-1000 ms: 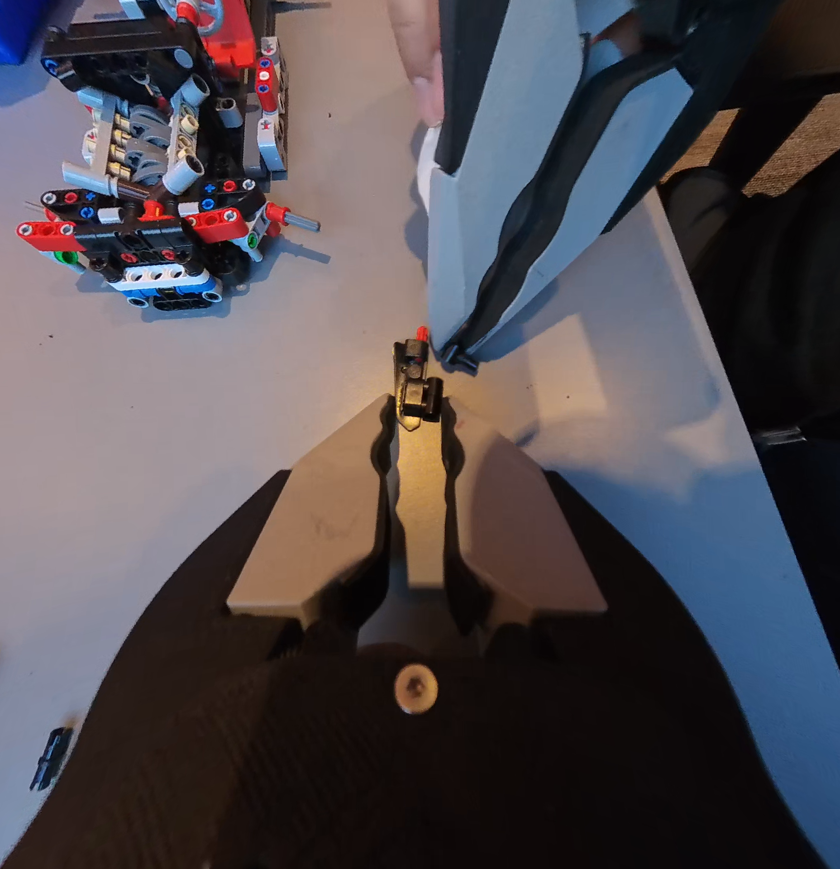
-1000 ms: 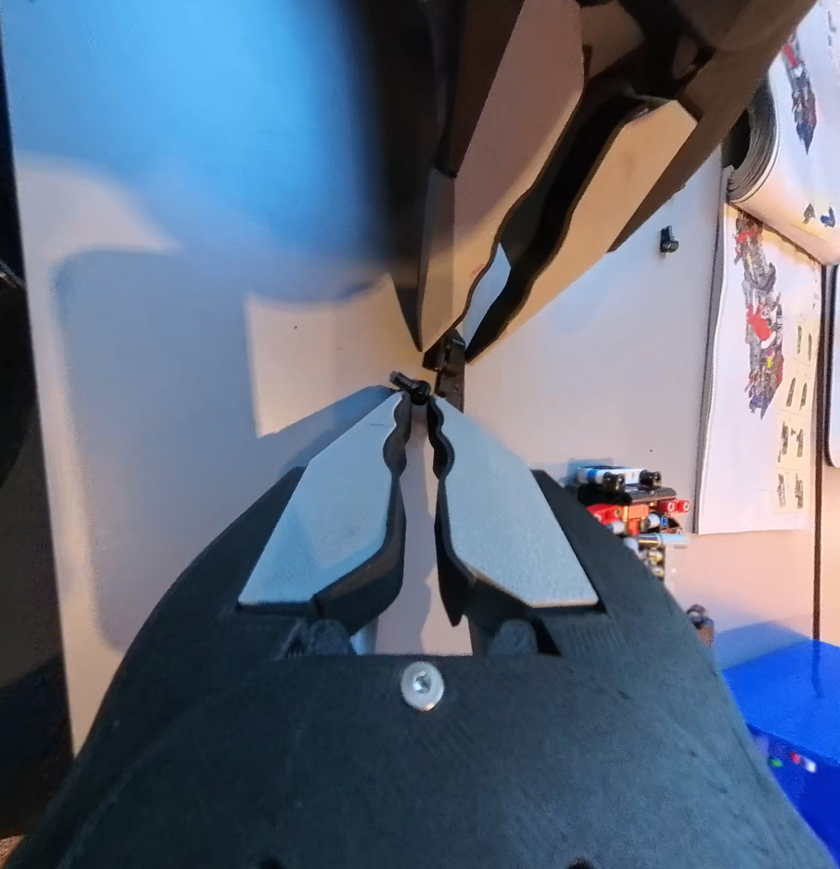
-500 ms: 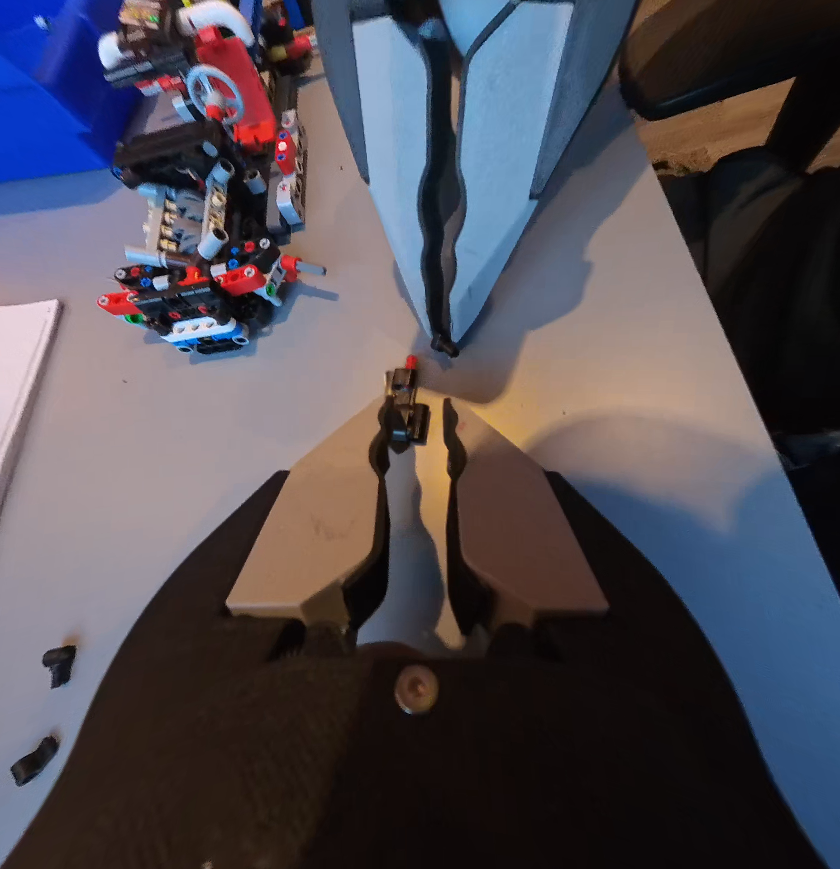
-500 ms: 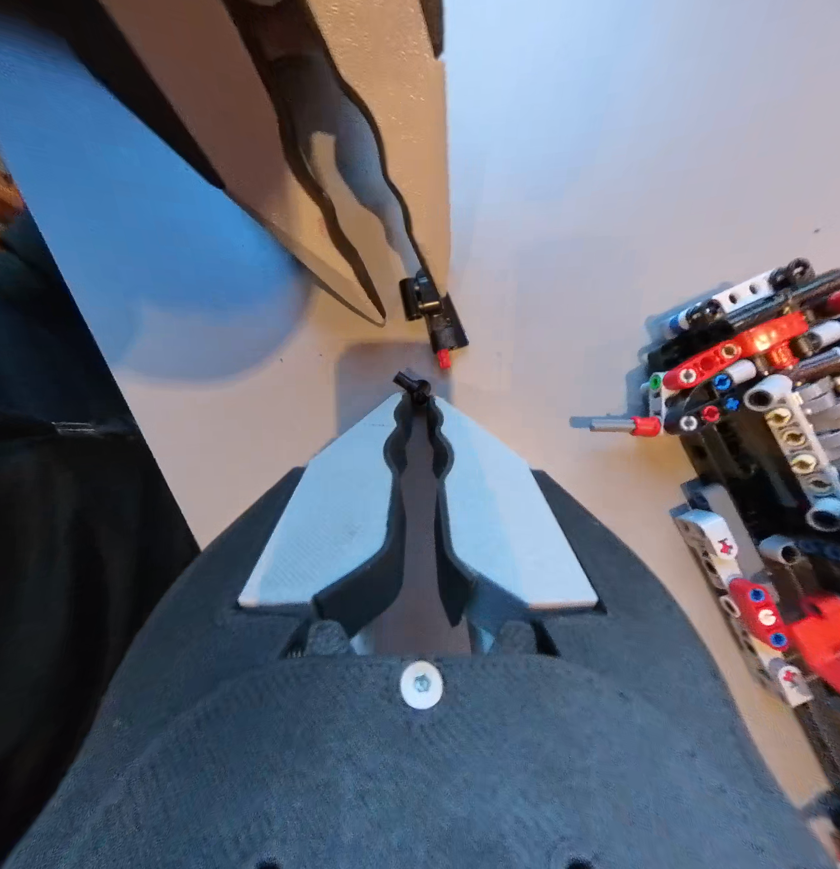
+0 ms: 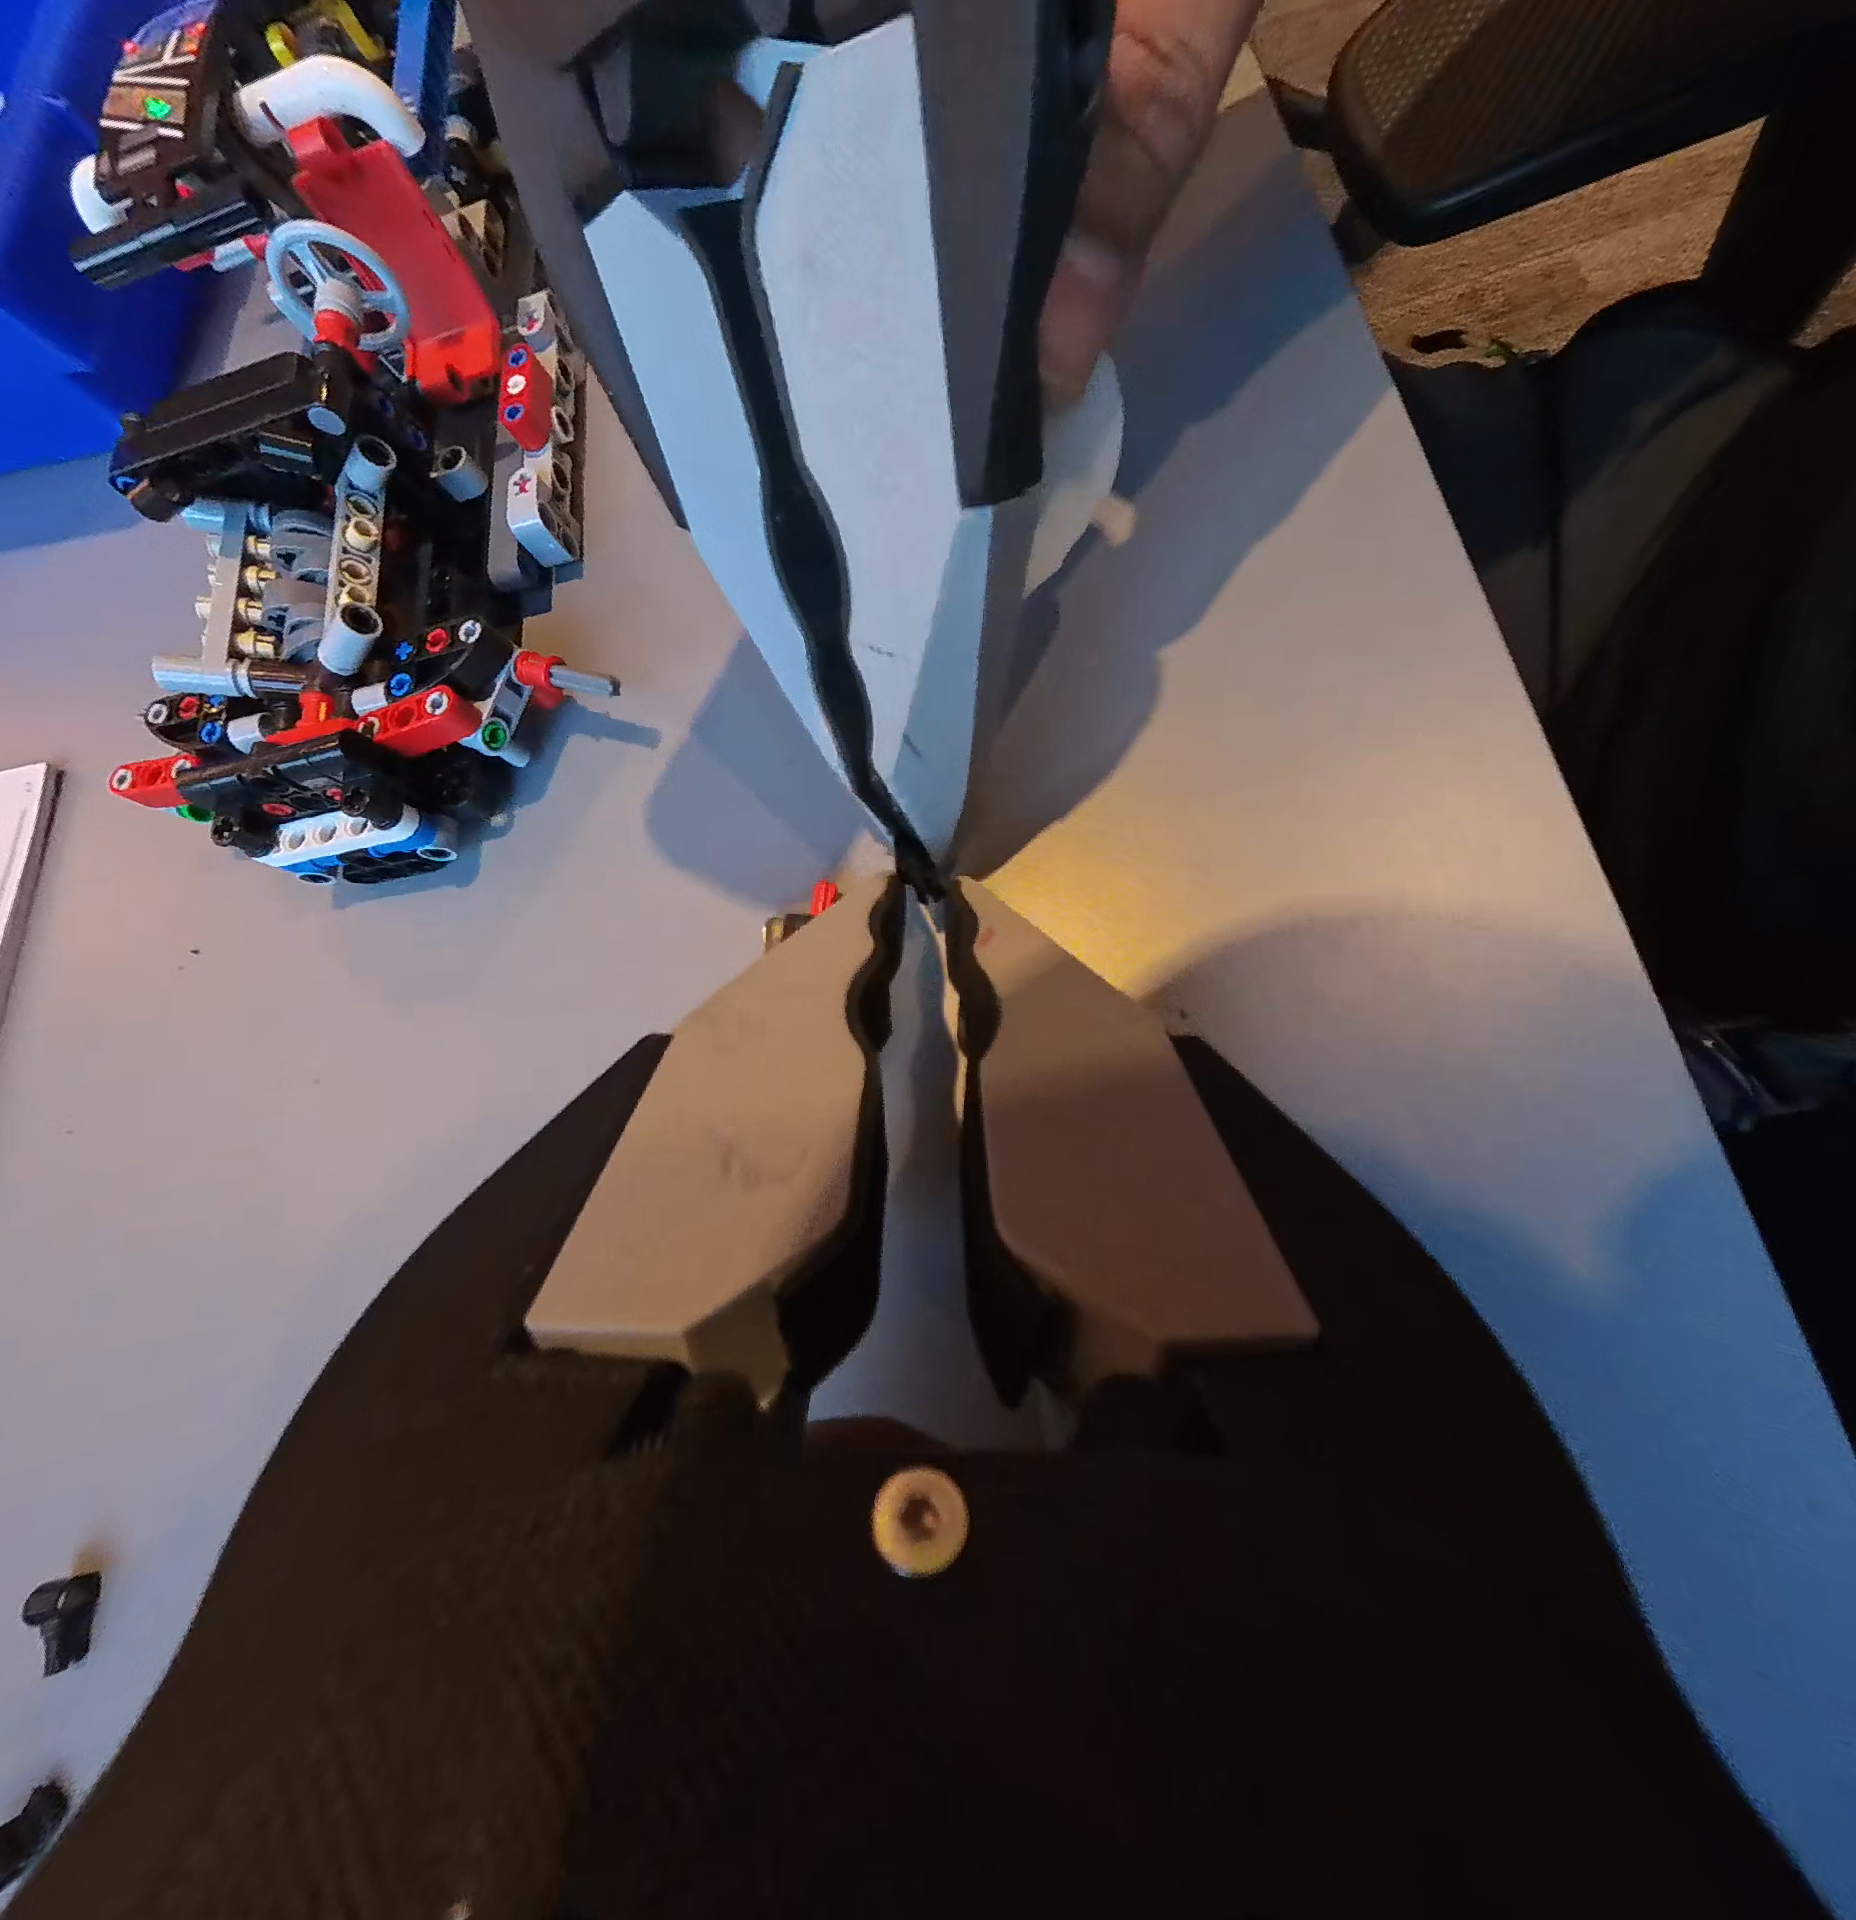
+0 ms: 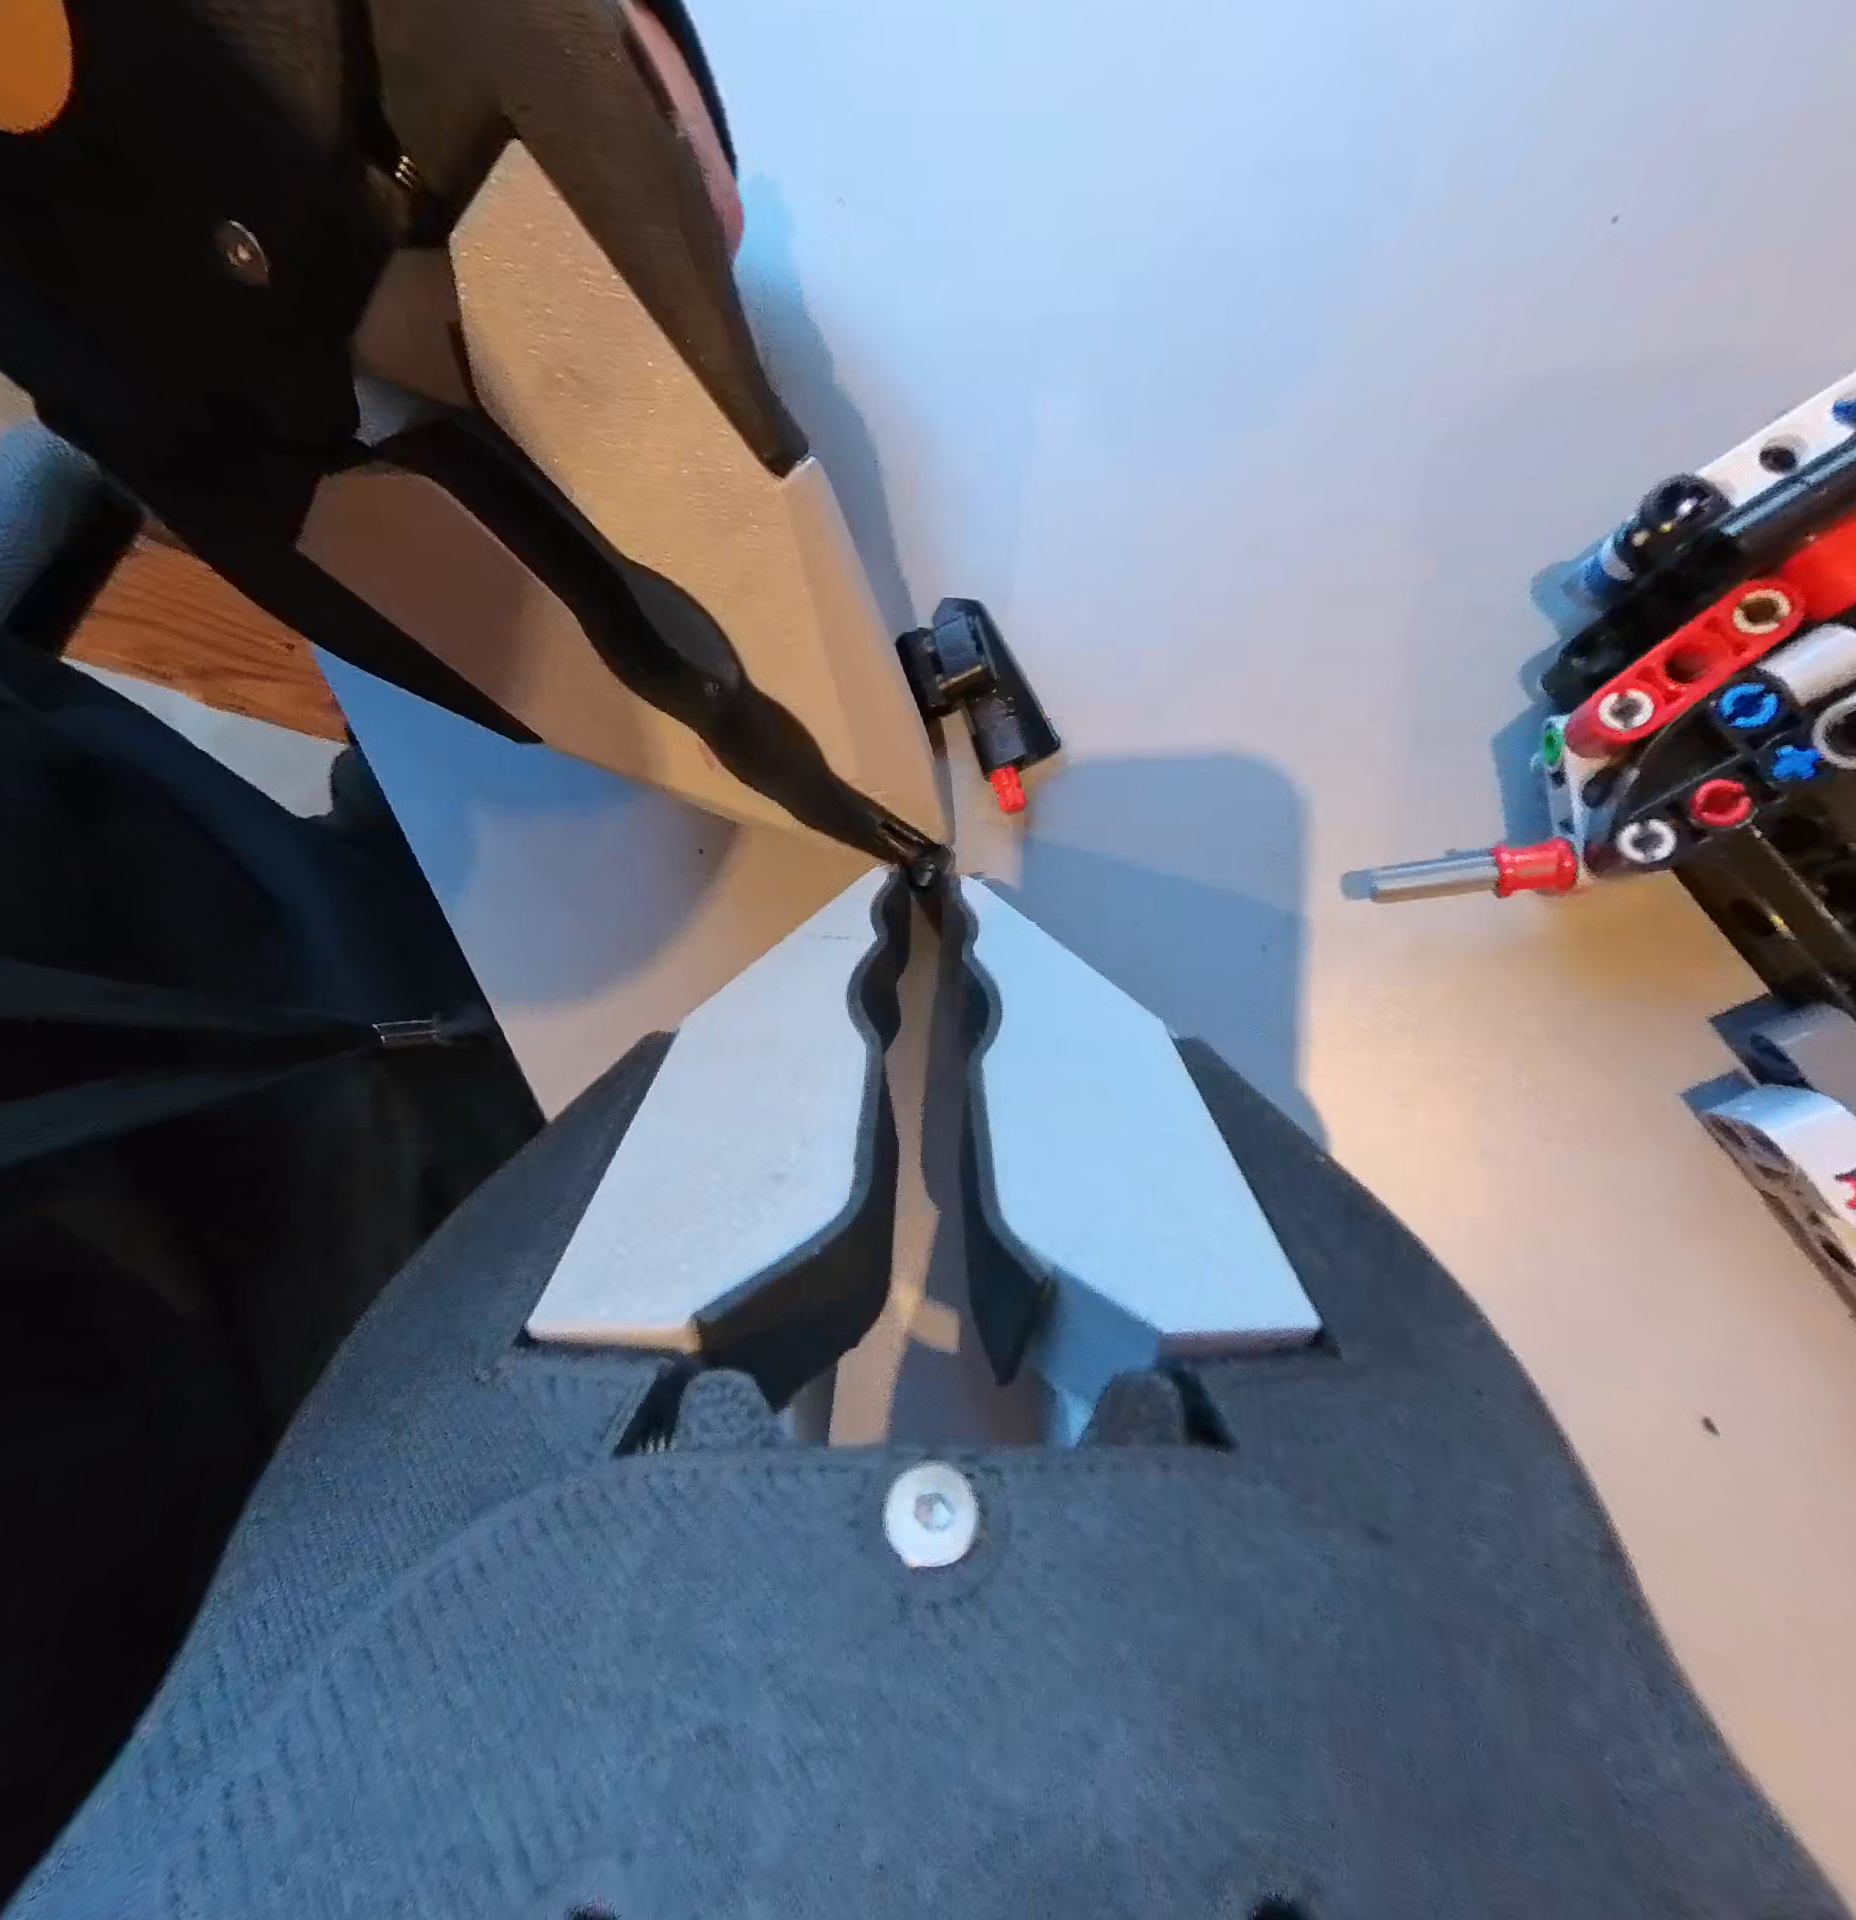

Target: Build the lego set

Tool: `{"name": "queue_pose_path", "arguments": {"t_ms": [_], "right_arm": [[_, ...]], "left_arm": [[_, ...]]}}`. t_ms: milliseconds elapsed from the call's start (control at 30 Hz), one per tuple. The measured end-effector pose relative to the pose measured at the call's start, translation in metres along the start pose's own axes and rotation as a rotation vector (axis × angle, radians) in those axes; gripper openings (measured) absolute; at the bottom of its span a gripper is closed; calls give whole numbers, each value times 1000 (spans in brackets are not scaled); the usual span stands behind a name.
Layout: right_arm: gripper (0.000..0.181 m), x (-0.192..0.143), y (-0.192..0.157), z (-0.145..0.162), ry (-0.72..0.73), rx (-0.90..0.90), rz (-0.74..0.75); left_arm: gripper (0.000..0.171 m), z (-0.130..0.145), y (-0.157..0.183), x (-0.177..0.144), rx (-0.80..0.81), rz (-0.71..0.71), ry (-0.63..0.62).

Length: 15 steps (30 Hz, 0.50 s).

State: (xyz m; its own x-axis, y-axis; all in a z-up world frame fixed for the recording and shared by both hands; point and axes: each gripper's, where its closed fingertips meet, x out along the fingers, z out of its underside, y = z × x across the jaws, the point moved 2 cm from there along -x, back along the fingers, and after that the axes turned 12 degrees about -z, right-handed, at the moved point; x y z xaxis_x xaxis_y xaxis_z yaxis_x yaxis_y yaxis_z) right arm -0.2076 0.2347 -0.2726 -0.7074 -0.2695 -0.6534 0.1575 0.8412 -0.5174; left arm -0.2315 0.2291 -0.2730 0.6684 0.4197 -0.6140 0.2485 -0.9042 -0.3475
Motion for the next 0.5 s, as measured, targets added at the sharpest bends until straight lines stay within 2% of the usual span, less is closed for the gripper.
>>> {"name": "queue_pose_path", "arguments": {"t_ms": [300, 500], "right_arm": [[3, 0, 0, 0, -19, 10, 11], [3, 0, 0, 0, -95, -247, 153]], "left_arm": [[1, 1, 0, -1, 38, -32, 11], [1, 3, -1, -2, 9, 4, -3]]}}
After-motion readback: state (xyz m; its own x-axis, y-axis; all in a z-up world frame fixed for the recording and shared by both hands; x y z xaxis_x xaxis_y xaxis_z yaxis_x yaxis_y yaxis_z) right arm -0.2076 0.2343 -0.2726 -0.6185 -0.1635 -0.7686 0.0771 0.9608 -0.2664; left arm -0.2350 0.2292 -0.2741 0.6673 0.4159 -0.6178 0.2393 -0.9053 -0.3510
